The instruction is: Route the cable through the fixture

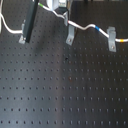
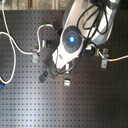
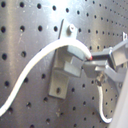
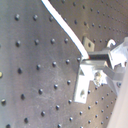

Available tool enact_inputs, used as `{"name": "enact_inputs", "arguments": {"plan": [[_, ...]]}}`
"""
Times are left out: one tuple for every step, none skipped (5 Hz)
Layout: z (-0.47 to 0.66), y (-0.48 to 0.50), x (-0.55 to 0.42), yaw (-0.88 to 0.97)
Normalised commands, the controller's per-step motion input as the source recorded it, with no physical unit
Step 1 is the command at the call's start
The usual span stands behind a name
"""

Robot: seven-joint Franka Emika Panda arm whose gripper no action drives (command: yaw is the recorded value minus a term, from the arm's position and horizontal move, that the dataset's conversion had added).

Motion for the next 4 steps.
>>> {"name": "enact_inputs", "arguments": {"plan": [[0.06, -0.4, -0.343, -0.15], [0.0, -0.209, -0.253, 0.0], [0.0, 0.005, -0.112, 0.0], [-0.11, -0.25, -0.392, 0.0]]}}
